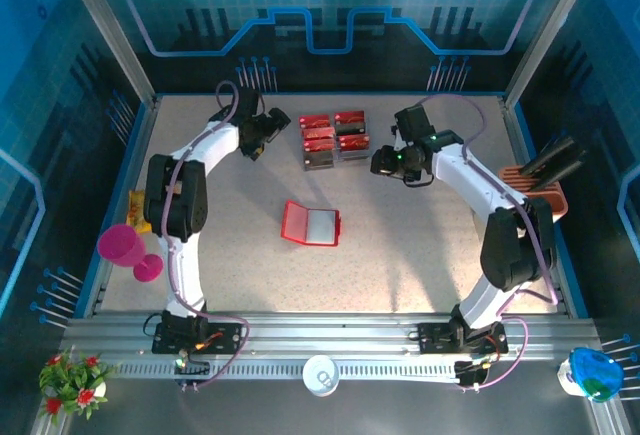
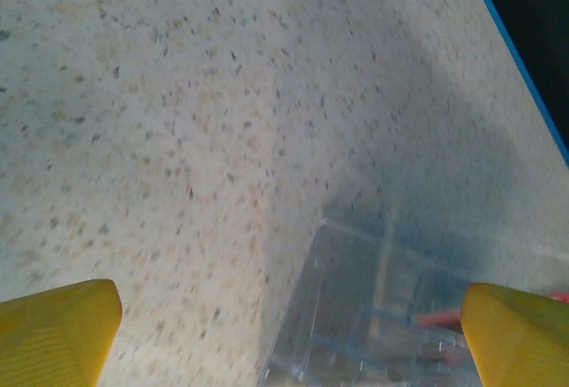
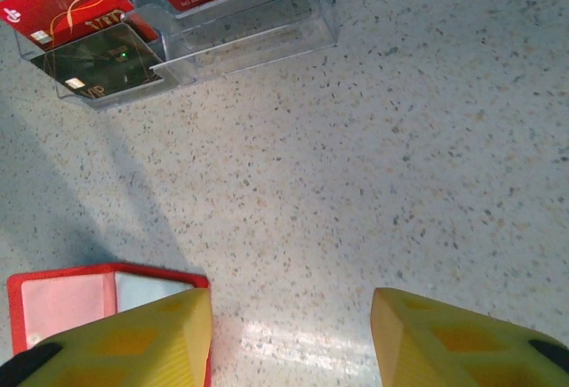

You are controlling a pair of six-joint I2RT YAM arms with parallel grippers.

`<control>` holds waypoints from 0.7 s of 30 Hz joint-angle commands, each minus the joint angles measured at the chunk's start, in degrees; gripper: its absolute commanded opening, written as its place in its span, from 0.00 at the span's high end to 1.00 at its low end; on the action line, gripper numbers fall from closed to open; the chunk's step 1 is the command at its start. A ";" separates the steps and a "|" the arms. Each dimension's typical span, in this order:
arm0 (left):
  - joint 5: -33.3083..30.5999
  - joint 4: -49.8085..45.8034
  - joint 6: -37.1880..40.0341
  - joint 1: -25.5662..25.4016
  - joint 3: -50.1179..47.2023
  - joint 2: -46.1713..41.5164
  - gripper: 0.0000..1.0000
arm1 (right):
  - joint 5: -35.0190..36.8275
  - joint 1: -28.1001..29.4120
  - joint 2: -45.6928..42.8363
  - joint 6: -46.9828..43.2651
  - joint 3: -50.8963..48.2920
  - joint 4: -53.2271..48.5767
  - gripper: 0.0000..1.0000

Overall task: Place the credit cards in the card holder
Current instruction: Move the storage box to the top-center of the table.

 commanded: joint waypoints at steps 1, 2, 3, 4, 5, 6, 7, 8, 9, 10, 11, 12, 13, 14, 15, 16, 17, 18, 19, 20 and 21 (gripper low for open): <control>0.16 -4.56 -6.33 -0.27 6.98 5.07 0.01 | 2.05 0.78 -3.80 1.04 -1.25 -3.32 0.49; 0.51 -5.81 -6.41 -0.46 9.39 6.55 0.01 | 2.34 0.80 -4.64 1.21 -1.55 -3.88 0.49; 0.74 -6.89 -6.29 -0.68 11.33 7.87 0.01 | 2.61 0.79 -5.37 1.33 -1.81 -4.27 0.49; 1.14 -7.98 -6.06 -0.97 13.40 9.47 0.01 | 2.87 0.81 -6.24 1.56 -2.20 -4.71 0.49; 1.55 -9.14 -5.68 -1.29 15.65 10.74 0.01 | 3.12 0.82 -7.07 1.74 -2.57 -5.19 0.49; 1.94 -9.87 -5.31 -1.58 17.50 11.91 0.01 | 3.31 0.85 -7.73 1.89 -2.80 -5.51 0.49; 2.45 -10.38 -5.12 -1.89 19.12 12.98 0.01 | 3.51 0.91 -8.51 2.09 -3.15 -5.98 0.49; 2.95 -10.50 -5.12 -2.26 20.33 13.98 0.01 | 3.78 0.92 -9.25 2.20 -3.49 -6.38 0.49; 3.51 -10.26 -5.09 -2.54 21.18 14.62 0.01 | 3.94 0.91 -9.90 2.31 -3.77 -6.74 0.49; 3.90 -10.23 -5.00 -2.95 22.16 15.42 0.01 | 4.21 0.90 -10.71 2.44 -4.23 -7.16 0.49; 4.38 -10.23 -4.96 -3.39 23.08 16.12 0.01 | 4.52 0.96 -11.48 2.57 -4.62 -7.45 0.49; 4.75 -10.15 -4.77 -3.69 23.64 16.66 0.01 | 4.77 0.86 -12.20 2.66 -5.04 -7.80 0.49; 4.97 -10.14 -4.53 -4.17 24.33 17.22 0.01 | 5.00 0.89 -12.91 2.82 -5.43 -8.06 0.49; 5.42 -9.91 -4.40 -4.63 24.93 17.75 0.01 | 5.15 0.91 -13.58 2.92 -5.86 -8.27 0.49; 5.79 -9.65 -4.22 -5.02 25.40 18.22 0.01 | 5.20 0.87 -14.07 3.01 -6.28 -8.45 0.49; 6.08 -9.53 -4.17 -5.53 25.82 18.55 0.01 | 5.36 0.91 -14.67 3.18 -6.73 -8.56 0.49; 6.22 -9.40 -4.07 -5.94 26.30 18.97 0.01 | 5.38 0.92 -15.29 3.32 -7.20 -8.65 0.49; 6.49 -9.09 -4.06 -6.30 26.54 19.20 0.01 | 5.43 0.90 -15.66 3.43 -7.61 -8.65 0.49; 6.78 -8.69 -4.12 -6.73 26.80 19.47 0.01 | 5.44 0.91 -16.07 3.45 -8.01 -8.65 0.49; 7.00 -8.41 -4.23 -7.09 27.15 19.78 0.01 | 5.42 0.91 -16.37 3.50 -8.33 -8.65 0.49; 7.29 -8.22 -4.42 -7.38 27.54 20.05 0.01 | 5.38 0.86 -16.51 3.53 -8.64 -8.60 0.49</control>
